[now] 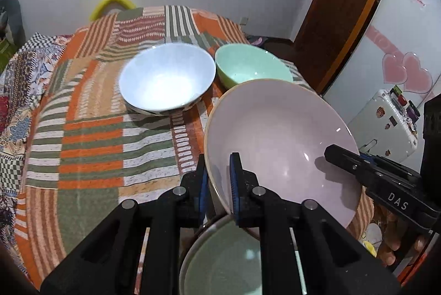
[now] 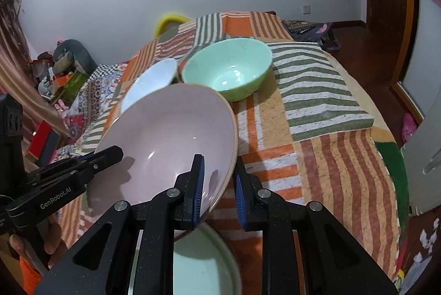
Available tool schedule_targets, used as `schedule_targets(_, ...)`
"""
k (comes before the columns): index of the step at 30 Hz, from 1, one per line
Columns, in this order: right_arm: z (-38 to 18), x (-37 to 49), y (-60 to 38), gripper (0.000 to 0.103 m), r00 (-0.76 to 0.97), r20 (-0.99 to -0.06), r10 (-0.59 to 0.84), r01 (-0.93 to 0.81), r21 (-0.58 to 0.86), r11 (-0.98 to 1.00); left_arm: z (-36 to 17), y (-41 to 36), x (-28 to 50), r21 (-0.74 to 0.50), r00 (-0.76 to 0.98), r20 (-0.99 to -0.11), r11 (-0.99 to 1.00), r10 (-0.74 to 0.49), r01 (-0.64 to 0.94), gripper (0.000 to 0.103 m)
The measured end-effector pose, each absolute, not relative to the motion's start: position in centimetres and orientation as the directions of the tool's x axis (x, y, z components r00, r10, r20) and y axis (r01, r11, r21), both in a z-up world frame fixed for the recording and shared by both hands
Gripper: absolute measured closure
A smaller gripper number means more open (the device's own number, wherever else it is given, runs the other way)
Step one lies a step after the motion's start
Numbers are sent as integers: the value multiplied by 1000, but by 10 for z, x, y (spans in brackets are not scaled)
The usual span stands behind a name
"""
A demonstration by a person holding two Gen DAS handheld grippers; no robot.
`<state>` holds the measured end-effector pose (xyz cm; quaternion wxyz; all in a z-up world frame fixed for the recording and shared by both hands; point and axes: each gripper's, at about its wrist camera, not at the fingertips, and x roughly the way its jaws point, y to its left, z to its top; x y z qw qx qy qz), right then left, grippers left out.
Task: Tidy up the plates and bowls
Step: 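Lift the pink bowl and carry it beside the plate stack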
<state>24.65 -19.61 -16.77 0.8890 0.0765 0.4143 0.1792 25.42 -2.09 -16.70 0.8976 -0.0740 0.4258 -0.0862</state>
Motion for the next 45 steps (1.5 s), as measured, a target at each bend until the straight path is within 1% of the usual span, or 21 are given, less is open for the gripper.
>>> schedule_targets(15,-138,201,-163,84,617,-667,418,-339,254,906,-121,9,173,-193,681,-709,979,-185,65,89)
schedule_targets(27,-137,171,-124,84,595,-656,464,-419,239,876,-110,52,119,-175,708,-696,985,-119,-7,89)
schedule_targets(35,-146,162,-89,84,550,-668,501,-479,239,844,-122,85,93,-165,697,-714,984,-70,-70,89)
schedule_targets(45,-178,164,-46,84,461,-725,512,-537,231,811,-164,126,81,-174,633,-773,973,-38,-154,89)
